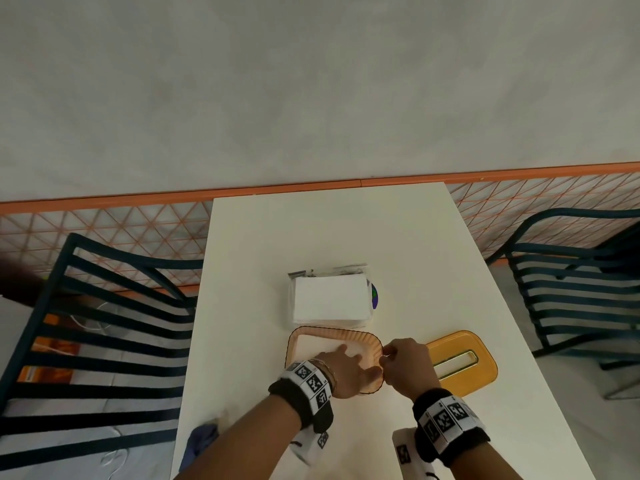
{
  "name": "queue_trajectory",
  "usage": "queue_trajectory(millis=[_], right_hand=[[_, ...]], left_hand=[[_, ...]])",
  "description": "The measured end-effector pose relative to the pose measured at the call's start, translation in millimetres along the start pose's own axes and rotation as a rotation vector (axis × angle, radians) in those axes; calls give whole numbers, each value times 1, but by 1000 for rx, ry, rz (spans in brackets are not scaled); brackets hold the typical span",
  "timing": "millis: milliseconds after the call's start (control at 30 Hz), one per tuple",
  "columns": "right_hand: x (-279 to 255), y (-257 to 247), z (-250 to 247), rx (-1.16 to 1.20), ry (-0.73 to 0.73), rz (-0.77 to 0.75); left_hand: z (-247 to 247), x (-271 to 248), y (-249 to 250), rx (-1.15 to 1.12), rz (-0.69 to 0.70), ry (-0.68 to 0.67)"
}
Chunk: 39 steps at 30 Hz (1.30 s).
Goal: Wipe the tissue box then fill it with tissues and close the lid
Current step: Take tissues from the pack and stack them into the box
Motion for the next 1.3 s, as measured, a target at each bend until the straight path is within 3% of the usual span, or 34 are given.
queue_trajectory(millis=[67,167,233,300,467,567,700,867,1033,1300], right_hand=[[1,3,0,33,-8,6],[2,6,0,80,-30,8],[1,7,1,79,-47,6],[0,7,2,88,-52,10],[-1,6,1,89,-68,19],[-1,6,1,101,-84,32],[0,7,1,91,-57,36],[0,8,2,102,-65,45],[1,9,2,84,-65,40],[1,8,2,85,-74,41]], left_hand=[[-11,-10,-5,-121,5,98],[-55,-43,-40,-418,22,506],[-83,-67,-84,-588,-111,775],[-94,-73,-125,-740,-261,886],[-91,-42,-158,-850,-378,733],[-88,-31,-162,-907,-408,741],[-90,-34,-159,-816,-478,802],[-92,-32,-149,-788,-489,788],[-85,-29,-152,-942,-489,664],[-84,-27,-160,-1113,-484,639]])
Point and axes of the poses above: each hand's wrist, its own x-axis towards the middle knuckle, its own z-axis out of the palm, y = z × x, the point moved 8 cm from there along x, towards the middle knuckle, and after that the axes turned 8 degrees about -y, right-handed, at the moved point
